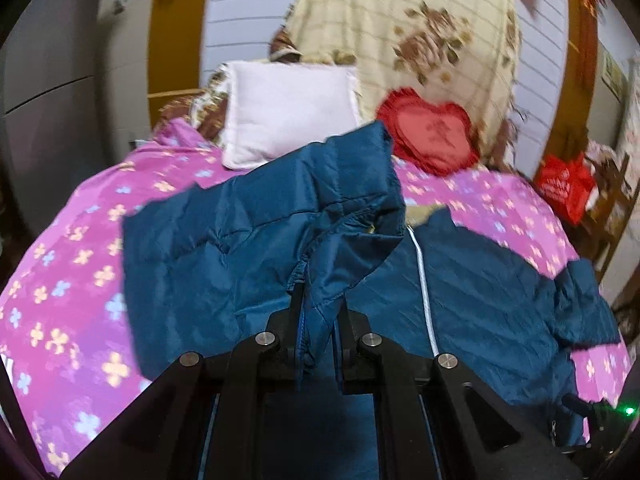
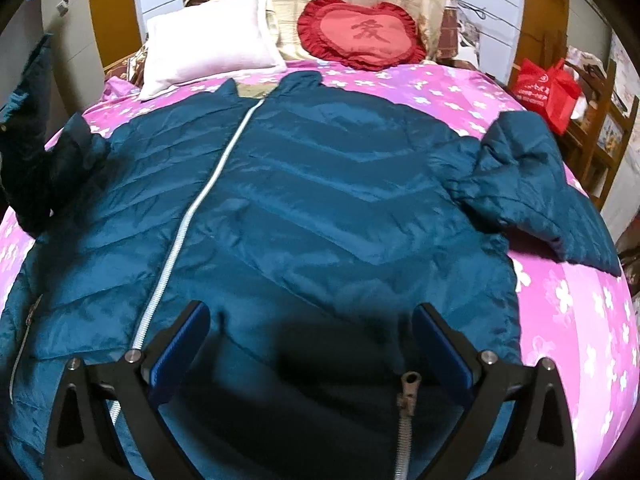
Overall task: Fold large clothes
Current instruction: 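Fold the held sleeve across the jacket body toward the zipper, release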
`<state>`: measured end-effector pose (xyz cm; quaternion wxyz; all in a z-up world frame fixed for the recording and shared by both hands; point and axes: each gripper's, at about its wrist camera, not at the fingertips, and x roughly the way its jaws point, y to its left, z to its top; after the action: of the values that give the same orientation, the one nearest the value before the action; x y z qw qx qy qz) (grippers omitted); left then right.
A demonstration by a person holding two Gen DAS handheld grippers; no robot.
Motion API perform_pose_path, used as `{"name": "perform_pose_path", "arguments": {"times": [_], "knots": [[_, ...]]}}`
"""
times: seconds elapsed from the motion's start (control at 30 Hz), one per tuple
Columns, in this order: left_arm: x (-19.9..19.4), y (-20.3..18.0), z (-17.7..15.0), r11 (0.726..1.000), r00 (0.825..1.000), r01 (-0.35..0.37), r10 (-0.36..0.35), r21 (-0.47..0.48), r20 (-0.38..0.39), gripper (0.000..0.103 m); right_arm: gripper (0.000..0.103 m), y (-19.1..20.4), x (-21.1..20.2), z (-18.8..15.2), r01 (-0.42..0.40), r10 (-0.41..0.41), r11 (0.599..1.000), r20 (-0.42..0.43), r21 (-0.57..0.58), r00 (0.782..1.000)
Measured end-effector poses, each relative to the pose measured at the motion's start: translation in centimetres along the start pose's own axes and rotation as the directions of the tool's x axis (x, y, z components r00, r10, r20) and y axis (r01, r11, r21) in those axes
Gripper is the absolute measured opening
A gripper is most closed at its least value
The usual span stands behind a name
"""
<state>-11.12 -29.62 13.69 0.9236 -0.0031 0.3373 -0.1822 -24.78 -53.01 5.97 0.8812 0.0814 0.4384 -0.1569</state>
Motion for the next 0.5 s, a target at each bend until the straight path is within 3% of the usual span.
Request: {"name": "perform_pose_path", "arguments": {"times": [0.2, 0.5], "knots": [[2.9, -4.0, -1.8, 0.999, 0.998, 0.022, -0.020, 0.027, -0.064, 0.000, 0.103, -1.6, 0.5, -0.4, 0.014, -0.014, 1.000, -0.013, 0.020, 1.000], [6.3, -7.0, -4.1, 0.997, 0.990, 0.019, -0.008, 0.077, -0.139, 0.000, 0.103, -3.1, 1.2, -0.9, 0.012, -0.011, 0.999, -0.019, 0.044, 1.000]]}}
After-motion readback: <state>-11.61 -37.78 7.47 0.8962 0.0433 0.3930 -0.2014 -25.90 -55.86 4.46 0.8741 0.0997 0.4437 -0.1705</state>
